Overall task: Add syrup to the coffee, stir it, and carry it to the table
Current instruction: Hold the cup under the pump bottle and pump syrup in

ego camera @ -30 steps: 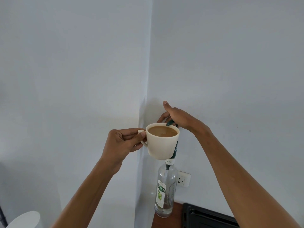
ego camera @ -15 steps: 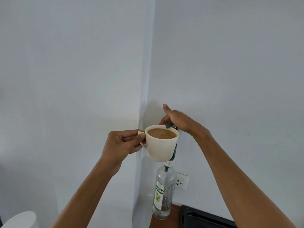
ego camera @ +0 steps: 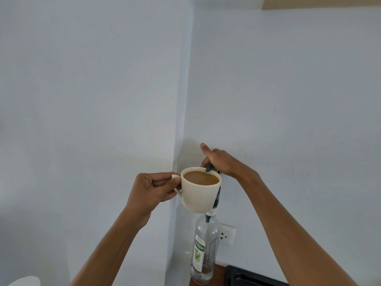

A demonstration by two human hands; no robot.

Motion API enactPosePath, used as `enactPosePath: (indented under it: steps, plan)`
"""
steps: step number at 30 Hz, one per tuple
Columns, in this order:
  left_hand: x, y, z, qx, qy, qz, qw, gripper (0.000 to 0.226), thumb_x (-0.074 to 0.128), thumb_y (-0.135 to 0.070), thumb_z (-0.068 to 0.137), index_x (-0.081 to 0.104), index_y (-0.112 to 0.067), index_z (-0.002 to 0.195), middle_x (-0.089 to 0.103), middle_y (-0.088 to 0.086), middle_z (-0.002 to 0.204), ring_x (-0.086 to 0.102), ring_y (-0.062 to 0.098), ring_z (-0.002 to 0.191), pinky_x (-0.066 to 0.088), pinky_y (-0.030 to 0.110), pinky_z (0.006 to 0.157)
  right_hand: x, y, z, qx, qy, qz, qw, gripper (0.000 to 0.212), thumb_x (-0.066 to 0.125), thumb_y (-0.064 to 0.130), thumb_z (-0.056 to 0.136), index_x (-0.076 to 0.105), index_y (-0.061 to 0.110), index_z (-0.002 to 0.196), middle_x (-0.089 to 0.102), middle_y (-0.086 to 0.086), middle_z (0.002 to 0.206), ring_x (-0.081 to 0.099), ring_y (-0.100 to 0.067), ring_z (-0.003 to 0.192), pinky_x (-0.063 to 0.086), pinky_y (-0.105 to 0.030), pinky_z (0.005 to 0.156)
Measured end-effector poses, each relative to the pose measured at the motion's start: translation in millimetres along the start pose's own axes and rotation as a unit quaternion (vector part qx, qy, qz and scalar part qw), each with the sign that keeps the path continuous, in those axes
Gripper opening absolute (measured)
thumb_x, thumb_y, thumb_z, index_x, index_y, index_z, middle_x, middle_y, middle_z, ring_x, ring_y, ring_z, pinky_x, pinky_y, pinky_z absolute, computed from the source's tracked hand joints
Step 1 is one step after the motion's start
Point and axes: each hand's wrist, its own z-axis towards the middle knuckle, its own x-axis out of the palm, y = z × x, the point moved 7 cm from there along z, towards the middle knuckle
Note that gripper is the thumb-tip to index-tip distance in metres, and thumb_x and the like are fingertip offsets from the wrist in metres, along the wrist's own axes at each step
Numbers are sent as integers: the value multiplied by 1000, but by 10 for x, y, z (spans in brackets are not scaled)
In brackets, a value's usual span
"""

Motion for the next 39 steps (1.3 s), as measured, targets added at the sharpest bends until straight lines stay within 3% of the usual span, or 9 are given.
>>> enactPosePath:
  steps: [3,10,16,23,28,31,39]
  plan:
    - [-3,21,-6,-2,-2,6,1000,25,78,-17,79,83,-7,102,83,14,94,81,24,89,63,22,73,20,-10,-9,-3,3,-1,1000,90,16,79,88,81,19,74,78,0,89,72,-17,85,49,-26,65]
    - [-2,10,-5,-4,5,1,1000,17,74,-6,88,83,-5,102,83,15,93,81,24,88,63,22,73,18,12,-12,7,23,-11,1000,89,10,79,92,80,27,73,78,5,89,70,-15,88,49,-26,67]
    - [-2,2,-19,-6,9,-3,1000,22,77,-15,81,84,-8,101,83,15,94,81,23,88,63,22,72,5,24,-10,18,35,-18,999,92,8,82,87,81,31,66,78,5,86,71,-14,88,49,-25,65]
    - [11,-9,-20,-7,22,-8,1000,21,80,-22,74,86,-17,93,83,13,94,81,23,89,63,22,72,-99,181,-11,-1,39,-38,999,103,0,92,72,84,33,77,76,7,86,69,-14,90,46,-23,66]
    - [24,-10,-11,-8,25,-6,1000,23,80,-23,74,86,-15,95,83,14,94,81,24,89,63,22,73,-107,192,-42,-1,42,-31,999,100,1,86,82,84,32,78,76,7,79,70,-15,87,50,-24,67]
    - [7,-8,6,-9,15,-7,1000,26,80,-20,75,85,-10,99,83,16,94,81,25,90,63,23,73,-99,195,-56,2,43,-24,999,99,3,85,83,84,29,78,77,7,70,72,-16,83,54,-28,68]
    - [-40,-45,48,-13,-6,0,1000,14,74,-5,88,84,-9,96,83,16,91,81,22,84,63,20,70,-106,159,-49,-4,6,-16,1000,104,6,89,75,83,21,76,79,-3,85,71,-19,86,50,-29,70]
